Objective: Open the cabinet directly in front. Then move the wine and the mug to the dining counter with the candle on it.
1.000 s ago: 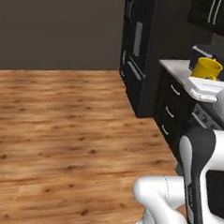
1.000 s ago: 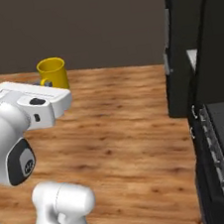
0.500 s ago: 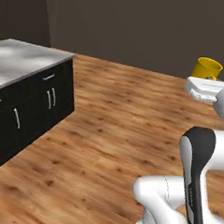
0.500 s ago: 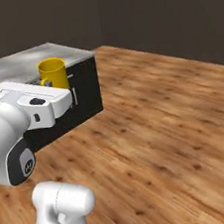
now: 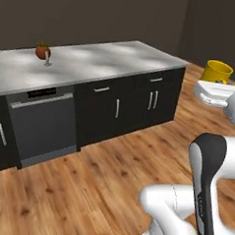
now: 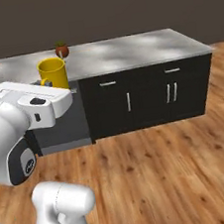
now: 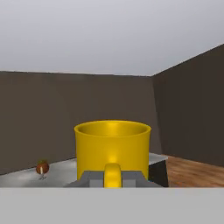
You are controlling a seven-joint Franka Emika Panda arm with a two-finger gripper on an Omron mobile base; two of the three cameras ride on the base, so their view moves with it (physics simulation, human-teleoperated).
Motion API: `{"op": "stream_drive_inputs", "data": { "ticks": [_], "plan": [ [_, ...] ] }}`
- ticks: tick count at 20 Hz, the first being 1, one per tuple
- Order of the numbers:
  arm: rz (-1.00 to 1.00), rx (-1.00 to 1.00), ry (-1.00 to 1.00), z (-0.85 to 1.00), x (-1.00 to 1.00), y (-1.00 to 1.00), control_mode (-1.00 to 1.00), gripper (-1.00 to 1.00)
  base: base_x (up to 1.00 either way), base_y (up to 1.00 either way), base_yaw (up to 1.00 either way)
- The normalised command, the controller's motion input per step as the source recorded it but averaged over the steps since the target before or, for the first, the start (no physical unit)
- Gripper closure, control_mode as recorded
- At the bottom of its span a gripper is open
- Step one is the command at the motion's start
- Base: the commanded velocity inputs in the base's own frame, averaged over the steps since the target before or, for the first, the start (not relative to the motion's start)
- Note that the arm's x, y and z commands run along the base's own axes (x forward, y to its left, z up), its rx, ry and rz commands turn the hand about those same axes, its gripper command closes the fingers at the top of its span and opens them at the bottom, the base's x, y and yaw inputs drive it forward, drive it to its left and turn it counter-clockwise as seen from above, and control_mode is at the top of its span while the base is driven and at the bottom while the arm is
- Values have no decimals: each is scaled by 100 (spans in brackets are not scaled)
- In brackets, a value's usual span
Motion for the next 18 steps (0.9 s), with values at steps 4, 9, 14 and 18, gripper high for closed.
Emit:
{"op": "stream_drive_inputs", "data": {
  "ticks": [4,9,14,18],
  "plan": [
    [0,0,0,0,0,0,100,100,35,-16,61],
    [0,0,0,0,0,0,100,100,74,-41,15],
    [0,0,0,0,0,0,100,100,100,-53,10],
    [0,0,0,0,0,0,100,100,100,-42,4]
  ]
}}
